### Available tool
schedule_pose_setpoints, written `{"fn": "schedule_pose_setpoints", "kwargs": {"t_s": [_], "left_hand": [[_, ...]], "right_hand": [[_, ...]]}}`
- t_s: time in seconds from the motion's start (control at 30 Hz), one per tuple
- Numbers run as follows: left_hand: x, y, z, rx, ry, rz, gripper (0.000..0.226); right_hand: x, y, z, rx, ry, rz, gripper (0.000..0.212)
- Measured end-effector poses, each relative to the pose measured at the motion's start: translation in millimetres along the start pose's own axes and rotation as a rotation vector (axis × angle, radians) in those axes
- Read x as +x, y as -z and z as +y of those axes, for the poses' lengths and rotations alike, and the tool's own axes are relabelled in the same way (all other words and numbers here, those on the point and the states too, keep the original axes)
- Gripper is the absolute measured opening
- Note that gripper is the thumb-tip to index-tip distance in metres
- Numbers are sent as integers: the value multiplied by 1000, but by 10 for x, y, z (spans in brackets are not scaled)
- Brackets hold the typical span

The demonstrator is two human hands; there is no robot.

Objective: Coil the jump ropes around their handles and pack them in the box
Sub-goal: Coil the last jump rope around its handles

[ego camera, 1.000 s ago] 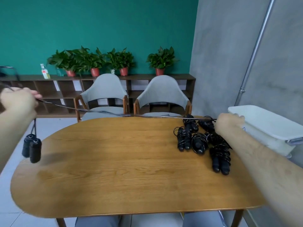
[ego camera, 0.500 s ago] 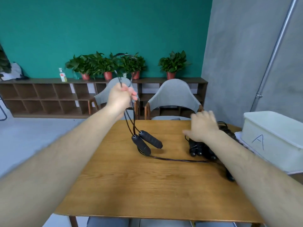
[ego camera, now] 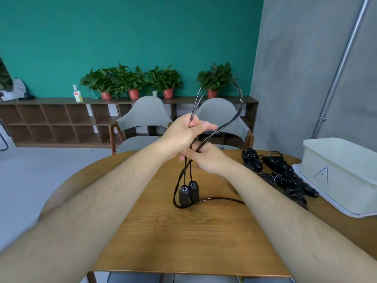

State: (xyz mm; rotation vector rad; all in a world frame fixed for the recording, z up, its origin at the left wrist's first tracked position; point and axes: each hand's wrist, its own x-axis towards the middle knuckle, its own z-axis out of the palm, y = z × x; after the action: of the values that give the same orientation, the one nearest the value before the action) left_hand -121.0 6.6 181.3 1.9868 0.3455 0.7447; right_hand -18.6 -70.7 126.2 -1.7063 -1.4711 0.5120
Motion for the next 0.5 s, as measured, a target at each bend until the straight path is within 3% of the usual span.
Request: {"fn": "schedule_pose_setpoints", "kwargs": {"t_s": [0.1,0.23,0.3,0.4,0.5], "left_hand": [[-6,13,-17,59,13,64,32],[-138,-12,-122,42,45,177,58],[-322,-94,-293,54,-31,285,64],[-642,-293,-630,251,-193,562,58],[-868,-606,-850,229,-104,596,61]], "right_hand": [[-22,-5,-30,-36,43,108,38],[-11,68,-96,7,88,316,39],[10,126,-148,73,53,398,43],[21,186,-274,195,-63,518,41],[36,185,-398,337,-170,595,38]]}}
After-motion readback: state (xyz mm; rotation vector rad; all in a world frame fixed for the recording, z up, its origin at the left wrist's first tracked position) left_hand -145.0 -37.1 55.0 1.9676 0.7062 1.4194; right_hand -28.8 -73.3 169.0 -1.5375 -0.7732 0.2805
